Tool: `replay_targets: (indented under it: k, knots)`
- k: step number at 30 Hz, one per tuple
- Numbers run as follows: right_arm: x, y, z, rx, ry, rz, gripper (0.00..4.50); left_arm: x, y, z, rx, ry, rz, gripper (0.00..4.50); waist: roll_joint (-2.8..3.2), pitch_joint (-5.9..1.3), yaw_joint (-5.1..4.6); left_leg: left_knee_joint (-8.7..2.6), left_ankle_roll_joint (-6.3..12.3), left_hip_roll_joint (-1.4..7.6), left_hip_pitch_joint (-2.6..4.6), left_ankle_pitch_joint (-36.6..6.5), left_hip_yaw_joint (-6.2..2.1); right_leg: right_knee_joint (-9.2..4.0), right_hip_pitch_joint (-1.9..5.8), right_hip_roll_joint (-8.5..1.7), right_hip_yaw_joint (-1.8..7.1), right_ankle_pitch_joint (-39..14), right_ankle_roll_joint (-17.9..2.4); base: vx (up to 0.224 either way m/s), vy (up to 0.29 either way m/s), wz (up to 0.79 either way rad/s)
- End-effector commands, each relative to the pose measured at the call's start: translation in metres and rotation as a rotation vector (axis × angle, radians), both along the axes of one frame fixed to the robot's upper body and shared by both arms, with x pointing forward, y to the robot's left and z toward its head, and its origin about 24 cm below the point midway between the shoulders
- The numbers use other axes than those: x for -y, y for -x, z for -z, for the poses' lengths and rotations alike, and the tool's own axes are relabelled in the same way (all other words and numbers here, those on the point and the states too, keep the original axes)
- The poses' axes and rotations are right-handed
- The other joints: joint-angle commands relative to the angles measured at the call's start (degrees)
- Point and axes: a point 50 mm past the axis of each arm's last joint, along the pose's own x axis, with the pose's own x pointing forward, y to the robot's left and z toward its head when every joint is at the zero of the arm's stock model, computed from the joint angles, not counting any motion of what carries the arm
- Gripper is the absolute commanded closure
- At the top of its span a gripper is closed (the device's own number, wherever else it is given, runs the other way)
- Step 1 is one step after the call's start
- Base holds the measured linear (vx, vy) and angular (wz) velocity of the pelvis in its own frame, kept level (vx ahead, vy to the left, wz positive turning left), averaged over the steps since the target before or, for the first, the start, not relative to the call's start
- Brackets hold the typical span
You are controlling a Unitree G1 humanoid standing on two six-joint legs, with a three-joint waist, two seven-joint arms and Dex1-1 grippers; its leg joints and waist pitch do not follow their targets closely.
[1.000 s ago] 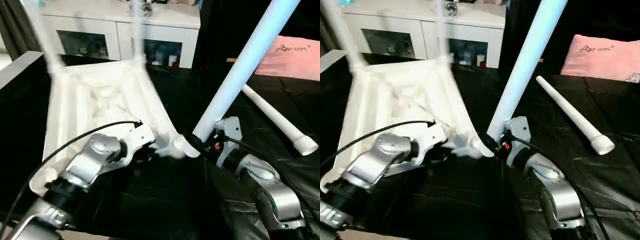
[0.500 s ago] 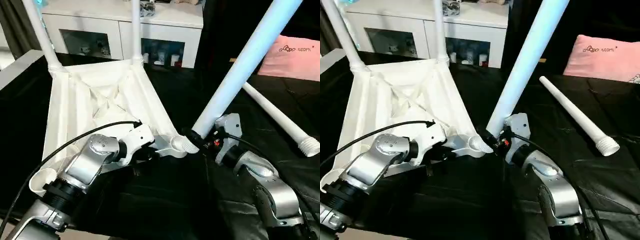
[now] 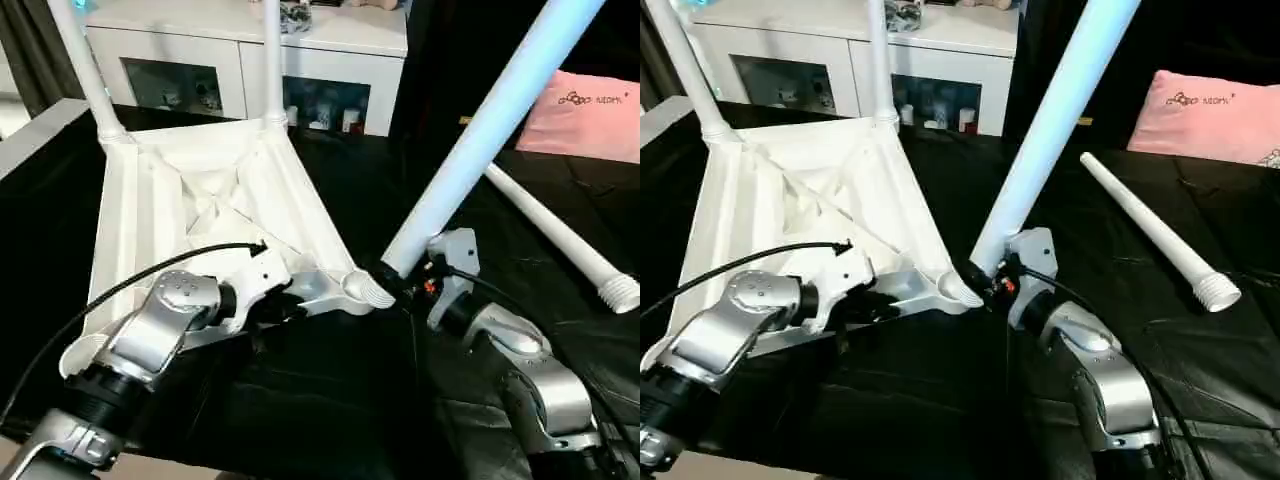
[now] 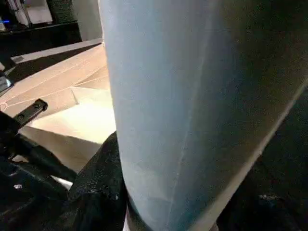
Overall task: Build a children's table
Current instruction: Insert table leg to table base
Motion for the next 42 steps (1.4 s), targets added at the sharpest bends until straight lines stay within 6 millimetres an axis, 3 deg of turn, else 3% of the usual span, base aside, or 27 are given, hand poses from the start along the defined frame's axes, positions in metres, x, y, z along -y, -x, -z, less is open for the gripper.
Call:
replay_targets:
  k: [1, 5, 7, 9, 11, 13, 15, 16, 18, 19, 24, 30, 31, 42]
  knots:
    - [-0.002, -0.003, -0.004, 0.019, -0.005, -0.008, 2.57, -0.007, 0.002, 0.004, -0.009, -0.036, -0.005, 4.45, -0.17, -3.11, 0.21, -4.15, -0.49, 0.79, 0.29, -12.74, 0.09, -5.62, 1.9, -4.08, 2.58, -13.36, -7.83, 0.0, 0.0, 0.0]
    - [-0.009, -0.008, -0.003, 0.025, 0.011, -0.035, 2.57, -0.008, 0.003, 0.004, -0.006, -0.051, 0.032, 4.5, -0.72, -3.15, -0.06, -4.16, -0.48, 0.75, 0.15, -12.24, 0.14, -5.55, 2.03, -4.1, 2.55, -13.1, -7.83, 0.0, 0.0, 0.0]
    - [-0.012, -0.01, -0.003, 0.027, 0.016, -0.05, 2.57, -0.008, 0.002, 0.003, -0.006, -0.048, 0.036, 4.5, -0.66, -3.23, -0.08, -4.04, -0.33, 0.78, 0.21, -11.07, 0.18, -5.25, 2.0, -4.09, 2.56, -11.26, -8.33, 0.0, 0.0, 0.0]
    - [-0.017, -0.015, -0.002, 0.018, 0.017, -0.077, 2.57, -0.008, 0.002, 0.0, -0.008, -0.042, 0.053, 4.5, -1.09, -3.21, -0.02, -4.02, 0.04, 0.79, 0.16, -10.3, 0.3, -5.25, 2.08, -4.15, 2.55, -10.39, -8.37, 0.0, 0.0, 0.0]
    - [-0.021, -0.021, 0.001, -0.005, 0.019, -0.107, 2.57, -0.01, 0.002, 0.0, -0.01, -0.054, 0.088, 4.5, -1.19, -3.26, -0.04, -3.99, 0.28, 0.79, 0.14, -9.59, 0.31, -5.08, 2.06, -4.17, 2.52, -9.62, -8.73, 0.0, 0.0, 0.0]
    - [-0.024, -0.024, 0.003, -0.018, 0.017, -0.128, 2.57, -0.011, 0.003, 0.0, -0.012, -0.063, 0.106, 4.5, -0.9, -3.35, 0.03, -3.91, 0.16, 0.86, 0.31, -9.53, 0.35, -5.01, 1.95, -4.17, 2.56, -8.72, -9.07, 0.0, 0.0, 0.0]
    - [-0.027, -0.027, 0.004, -0.029, 0.013, -0.173, 2.57, -0.012, 0.003, 0.001, -0.016, -0.074, 0.123, 4.5, -1.48, -3.32, 0.07, -4.02, 0.11, 0.88, 0.26, -9.8, 0.33, -4.76, 2.08, -4.14, 2.44, -8.08, -9.24, 0.0, 0.0, 0.0]
    - [-0.029, -0.028, 0.004, -0.03, 0.012, -0.186, 2.57, -0.013, 0.003, 0.001, -0.016, -0.076, 0.123, 4.5, -1.25, -3.29, 0.15, -4.08, 0.05, 0.97, 0.45, -10.17, 0.36, -4.9, 1.95, -4.2, 2.46, -8.35, -9.22, 0.0, 0.0, 0.0]
    - [-0.031, -0.028, 0.006, -0.026, 0.031, -0.223, 2.57, -0.013, 0.002, 0.0, -0.012, -0.079, 0.125, 4.5, -1.8, -3.18, 0.05, -4.18, -0.29, 1.05, 0.46, -11.1, 0.38, -4.96, 1.95, -4.2, 2.42, -9.14, -9.19, 0.0, 0.0, 0.0]
    - [-0.031, -0.028, 0.006, -0.024, 0.041, -0.238, 2.57, -0.013, 0.001, -0.001, -0.01, -0.082, 0.127, 4.5, -1.7, -3.17, 0.14, -4.22, -0.44, 1.12, 0.55, -11.59, 0.35, -5.03, 1.91, -4.35, 2.46, -10.09, -9.03, 0.0, 0.0, 0.0]
    - [-0.032, -0.027, 0.009, -0.028, 0.083, -0.291, 2.57, -0.016, -0.004, -0.003, 0.008, -0.088, 0.108, 4.5, -2.56, -2.97, 0.28, -4.27, -0.54, 1.08, 0.59, -12.52, 0.42, -5.38, 1.83, -4.43, 2.52, -13.55, -8.01, 0.0, 0.0, 0.0]
    - [-0.027, -0.025, 0.011, -0.031, 0.106, -0.313, 2.57, -0.017, -0.005, -0.004, 0.01, -0.091, 0.112, 4.5, -2.65, -2.84, 0.31, -4.46, -0.99, 1.19, 0.59, -14.27, 0.22, -5.76, 1.64, -4.63, 2.52, -18.04, -7.12, 0.0, 0.0, 0.0]
    - [-0.025, -0.025, 0.011, -0.029, 0.11, -0.315, 2.57, -0.017, -0.005, -0.004, 0.008, -0.09, 0.116, 4.5, -2.3, -2.85, 0.38, -4.48, -1.08, 1.19, 0.63, -14.32, 0.17, -5.75, 1.61, -4.66, 2.53, -18.11, -7.17, 0.0, 0.0, 0.0]
    - [-0.018, -0.031, 0.013, -0.032, 0.1, -0.258, 2.57, -0.015, -0.003, -0.007, -0.007, -0.082, 0.189, 4.5, -1.92, -3.23, 0.32, -4.32, -1.07, 1.14, 0.57, -12.64, 0.24, -5.21, 1.84, -4.35, 2.45, -11.18, -9.46, 0.0, 0.0, 0.0]
